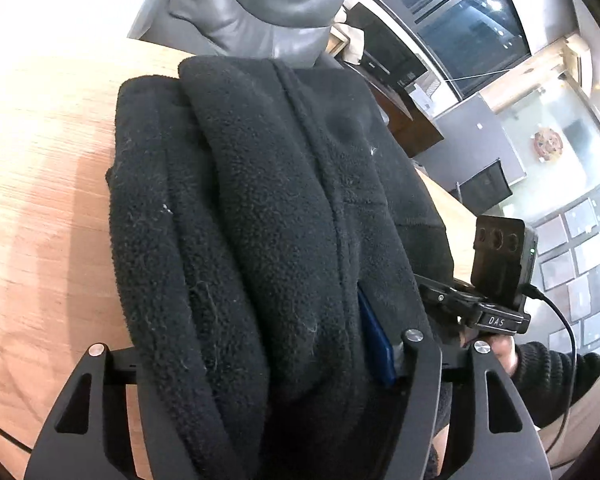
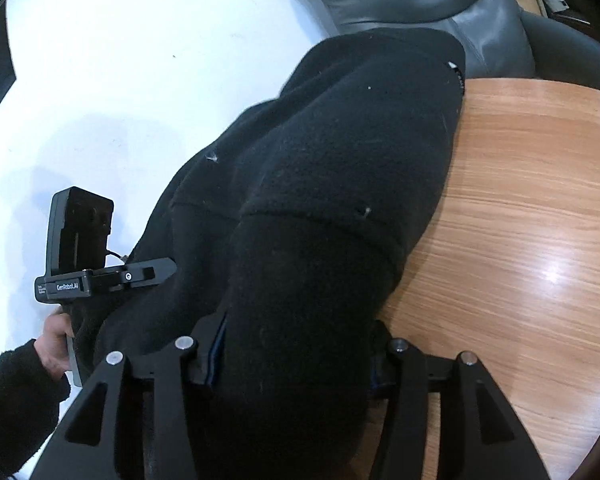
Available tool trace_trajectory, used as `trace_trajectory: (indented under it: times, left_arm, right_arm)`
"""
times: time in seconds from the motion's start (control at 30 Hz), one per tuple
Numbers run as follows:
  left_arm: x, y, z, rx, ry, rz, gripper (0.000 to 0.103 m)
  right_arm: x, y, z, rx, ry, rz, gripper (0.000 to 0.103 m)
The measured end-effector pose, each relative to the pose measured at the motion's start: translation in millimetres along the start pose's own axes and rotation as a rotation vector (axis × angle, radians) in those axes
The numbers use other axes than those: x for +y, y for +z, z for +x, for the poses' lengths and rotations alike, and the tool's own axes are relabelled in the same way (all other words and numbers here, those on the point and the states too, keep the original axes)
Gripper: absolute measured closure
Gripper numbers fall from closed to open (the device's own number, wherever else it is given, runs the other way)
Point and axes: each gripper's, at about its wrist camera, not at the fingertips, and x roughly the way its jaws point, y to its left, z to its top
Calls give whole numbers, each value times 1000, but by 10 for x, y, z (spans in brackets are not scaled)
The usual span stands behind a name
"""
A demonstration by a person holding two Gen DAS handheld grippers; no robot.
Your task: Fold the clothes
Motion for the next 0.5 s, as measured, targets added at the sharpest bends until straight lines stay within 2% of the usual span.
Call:
trace_trajectory:
  times: [0.1,0.17,0.2,0.27,0.37,0.4,0.47,0.5]
  left_arm:
    - [-193,-55,141,22,0,17,31]
    - [-173,-45,193,21,19,25,19]
    - [-140,-32,211,18,30,28,18]
    - [-109,-18,223,13,58,28,15]
    - [-241,-114,25,-39,139,-7,15]
    - [-307,-176,-86,-65,161,-18,15]
    - [-487,-345,-398,-123,195,-49,10]
    - [-613,-447,-595,-157,212,-72,8]
  right_arm:
    - [172,-205,-133,13,-10,10,50]
    - [209,-242,-129,15,-16,20,48]
    - [227,-260,-127,16,-19,25,48]
    - [333,-255,-237,26,-28,23,40]
    - [412,-257,-349,45,-64,-8,27]
    - [479,-255,-488,41,-101,-45,25]
    - [621,-250,-782,32,-177,-124,14]
    - [689,-250,-975,21,-200,-158,13]
